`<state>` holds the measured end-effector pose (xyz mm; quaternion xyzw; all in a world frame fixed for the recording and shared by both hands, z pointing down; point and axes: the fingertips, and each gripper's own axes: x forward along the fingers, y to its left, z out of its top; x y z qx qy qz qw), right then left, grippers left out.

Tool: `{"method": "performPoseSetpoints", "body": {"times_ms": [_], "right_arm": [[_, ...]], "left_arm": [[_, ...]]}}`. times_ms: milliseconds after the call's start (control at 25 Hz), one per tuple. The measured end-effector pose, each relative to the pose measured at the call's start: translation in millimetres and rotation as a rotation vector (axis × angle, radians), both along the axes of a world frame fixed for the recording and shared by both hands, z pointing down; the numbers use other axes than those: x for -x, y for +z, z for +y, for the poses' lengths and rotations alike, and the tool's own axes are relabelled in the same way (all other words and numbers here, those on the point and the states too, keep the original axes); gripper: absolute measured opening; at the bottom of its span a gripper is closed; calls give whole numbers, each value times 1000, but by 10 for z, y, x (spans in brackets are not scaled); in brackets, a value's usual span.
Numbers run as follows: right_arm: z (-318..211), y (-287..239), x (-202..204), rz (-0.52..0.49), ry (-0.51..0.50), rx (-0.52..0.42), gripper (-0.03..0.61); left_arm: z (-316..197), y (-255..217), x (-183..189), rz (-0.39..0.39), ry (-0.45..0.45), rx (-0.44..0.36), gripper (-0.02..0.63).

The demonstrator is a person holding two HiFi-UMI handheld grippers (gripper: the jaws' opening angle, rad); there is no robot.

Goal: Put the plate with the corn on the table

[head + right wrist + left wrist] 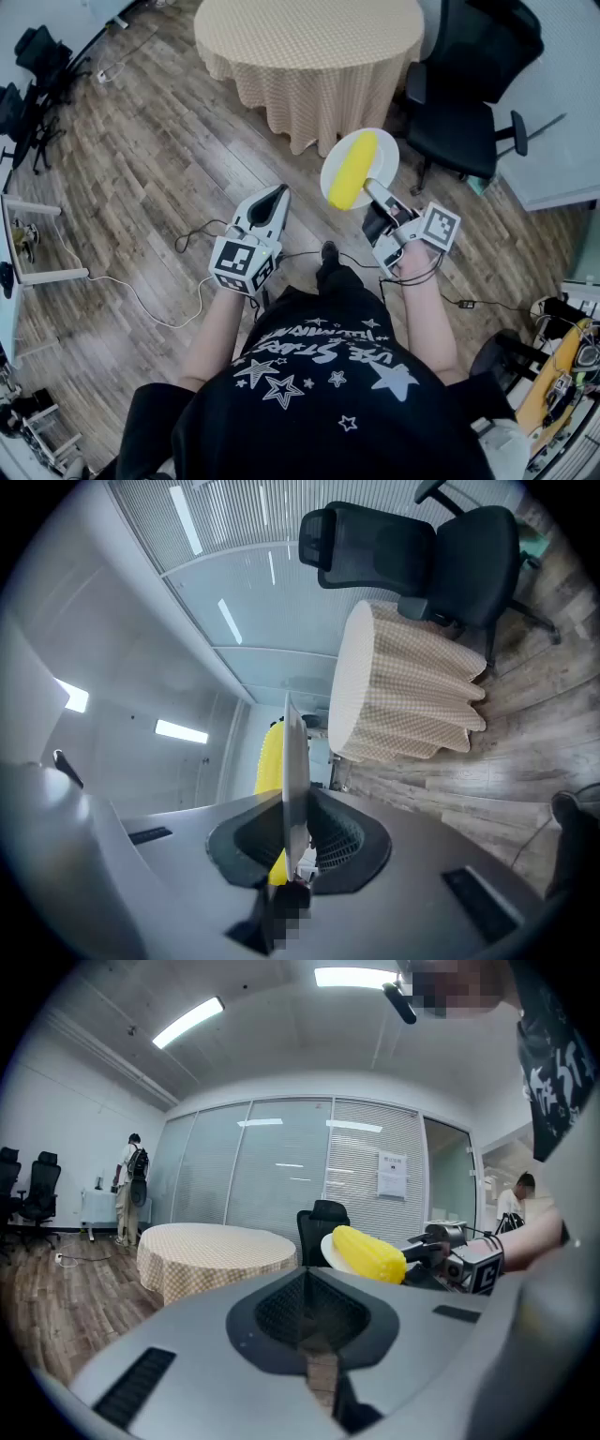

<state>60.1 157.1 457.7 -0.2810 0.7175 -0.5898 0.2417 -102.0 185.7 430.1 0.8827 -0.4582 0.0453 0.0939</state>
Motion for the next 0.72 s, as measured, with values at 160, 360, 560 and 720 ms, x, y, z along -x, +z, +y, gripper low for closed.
{"method": "performPoseSetpoints", "body": {"times_ms": [160, 360, 560, 720], "right_arm": [[181, 4, 100, -5, -6, 21, 55], [549, -1, 187, -8, 7, 26, 55], [1057, 144, 218, -24, 43, 49, 54], [1316, 329, 158, -44, 73, 113, 55]], "left_arm": [[146, 2, 114, -15, 10, 19, 8], [438, -1, 216, -23, 12, 6, 8], [901, 85, 235, -23, 22, -12, 8], [1104, 131, 195, -26, 38, -5, 8]]}}
